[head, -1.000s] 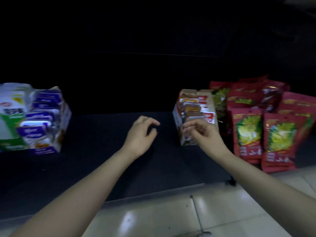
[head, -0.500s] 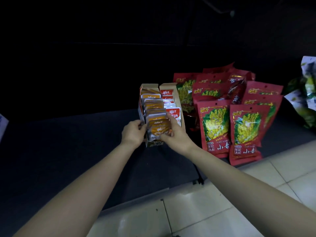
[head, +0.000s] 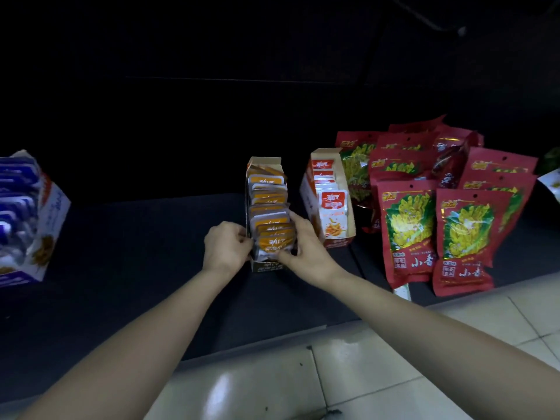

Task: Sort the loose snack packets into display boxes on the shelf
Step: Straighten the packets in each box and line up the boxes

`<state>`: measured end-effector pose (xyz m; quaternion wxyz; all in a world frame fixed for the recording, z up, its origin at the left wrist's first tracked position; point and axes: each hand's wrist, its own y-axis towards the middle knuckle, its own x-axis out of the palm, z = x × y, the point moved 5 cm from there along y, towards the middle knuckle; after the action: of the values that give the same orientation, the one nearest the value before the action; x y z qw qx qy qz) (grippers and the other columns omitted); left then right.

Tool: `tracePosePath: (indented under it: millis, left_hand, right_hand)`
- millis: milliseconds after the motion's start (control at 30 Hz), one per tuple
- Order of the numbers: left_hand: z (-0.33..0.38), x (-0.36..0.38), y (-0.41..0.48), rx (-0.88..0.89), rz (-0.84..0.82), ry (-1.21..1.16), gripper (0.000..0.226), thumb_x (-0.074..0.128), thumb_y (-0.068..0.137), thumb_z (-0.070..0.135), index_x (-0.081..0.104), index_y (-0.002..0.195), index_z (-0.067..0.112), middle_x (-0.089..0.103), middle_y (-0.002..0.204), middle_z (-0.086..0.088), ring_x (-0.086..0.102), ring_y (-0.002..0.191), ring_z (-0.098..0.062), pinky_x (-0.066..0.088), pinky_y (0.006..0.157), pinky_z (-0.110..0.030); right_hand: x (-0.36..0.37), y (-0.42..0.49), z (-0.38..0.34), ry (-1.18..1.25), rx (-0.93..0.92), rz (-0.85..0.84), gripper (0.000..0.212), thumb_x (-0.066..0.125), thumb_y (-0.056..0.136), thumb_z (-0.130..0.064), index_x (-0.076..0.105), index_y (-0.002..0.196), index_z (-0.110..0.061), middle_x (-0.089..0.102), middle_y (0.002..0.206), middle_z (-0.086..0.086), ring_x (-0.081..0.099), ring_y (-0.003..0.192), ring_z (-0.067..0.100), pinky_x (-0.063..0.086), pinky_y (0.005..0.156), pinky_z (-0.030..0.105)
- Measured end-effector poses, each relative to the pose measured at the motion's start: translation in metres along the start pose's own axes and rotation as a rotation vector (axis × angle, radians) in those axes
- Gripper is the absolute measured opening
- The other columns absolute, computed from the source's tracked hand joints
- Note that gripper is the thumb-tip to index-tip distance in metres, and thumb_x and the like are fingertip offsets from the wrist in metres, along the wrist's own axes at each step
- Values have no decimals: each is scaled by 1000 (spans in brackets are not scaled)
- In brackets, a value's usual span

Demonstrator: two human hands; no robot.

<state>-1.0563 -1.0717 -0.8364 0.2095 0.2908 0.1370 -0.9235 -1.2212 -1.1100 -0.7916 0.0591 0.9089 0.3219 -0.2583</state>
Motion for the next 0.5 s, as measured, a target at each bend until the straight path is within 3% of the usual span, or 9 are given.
tracePosePath:
  millis: [100, 367, 433, 500]
  left_hand:
    - [-25, -41, -19, -24, 20, 30, 9, 70, 86, 7, 72, 82, 0, 72, 74, -9, 71, 61, -18, 61, 57, -39]
    - [-86, -132, -73, -68, 28, 129, 6, 70, 88, 13, 73, 84, 9, 73, 75, -2, 70, 62, -12, 60, 65, -38]
    - [-95, -144, -83, -51, 27, 152, 12, 63, 93, 14, 69, 103, 14, 74, 96, -2, 71, 82, -13, 59, 80, -38]
    - [-98, -151, -93, -60, 38, 9, 39, 49, 99, 13, 50, 138, 16, 59, 134, -2, 58, 119, -15, 46, 105, -35]
  right_hand:
    - [40, 0, -19, -38, -27, -110, 78, 71, 87, -20, 20, 144, -34, 33, 124, -4, 36, 125, 7, 29, 104, 15]
    - [130, -3, -65, -61, -138, -291, 88, 70, 87, -25, 11, 151, -30, 28, 134, -4, 35, 128, 7, 31, 114, 26]
    - [141, -5, -70, -31, -188, -290, 92, 70, 87, -25, 0, 143, -44, 20, 136, -14, 24, 138, 8, 25, 118, 31]
    - [145, -5, -71, -28, -240, -286, 99, 70, 88, -26, -12, 138, -49, 10, 145, -23, 10, 145, 7, 18, 121, 35]
